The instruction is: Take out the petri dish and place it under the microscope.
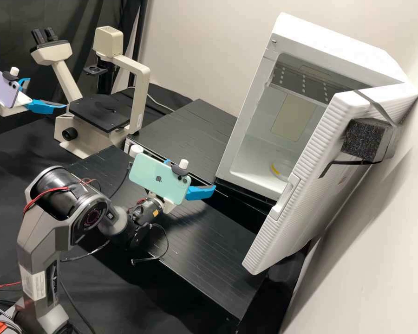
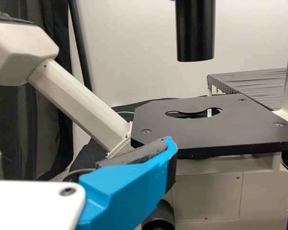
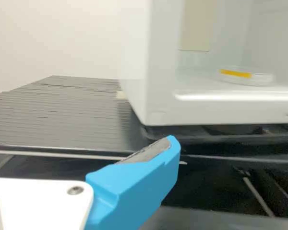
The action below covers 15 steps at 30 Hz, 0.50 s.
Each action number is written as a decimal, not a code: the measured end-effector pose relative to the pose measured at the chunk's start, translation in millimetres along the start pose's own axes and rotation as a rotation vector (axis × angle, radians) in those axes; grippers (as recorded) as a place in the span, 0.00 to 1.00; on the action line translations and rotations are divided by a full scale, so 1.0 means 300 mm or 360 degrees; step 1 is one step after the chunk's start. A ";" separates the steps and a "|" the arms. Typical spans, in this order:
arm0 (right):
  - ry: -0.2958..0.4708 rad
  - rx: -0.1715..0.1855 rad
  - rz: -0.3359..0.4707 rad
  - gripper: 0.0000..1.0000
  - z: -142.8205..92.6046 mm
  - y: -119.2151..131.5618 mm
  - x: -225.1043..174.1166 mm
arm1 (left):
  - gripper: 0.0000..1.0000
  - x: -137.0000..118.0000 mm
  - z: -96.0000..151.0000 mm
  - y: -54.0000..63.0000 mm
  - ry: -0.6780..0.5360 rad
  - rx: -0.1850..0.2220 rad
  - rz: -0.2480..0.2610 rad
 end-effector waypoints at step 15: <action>-0.0089 0.0096 0.0410 1.00 0.238 0.265 -0.009 | 1.00 0.000 0.000 0.000 0.0000 0.0000 0.0000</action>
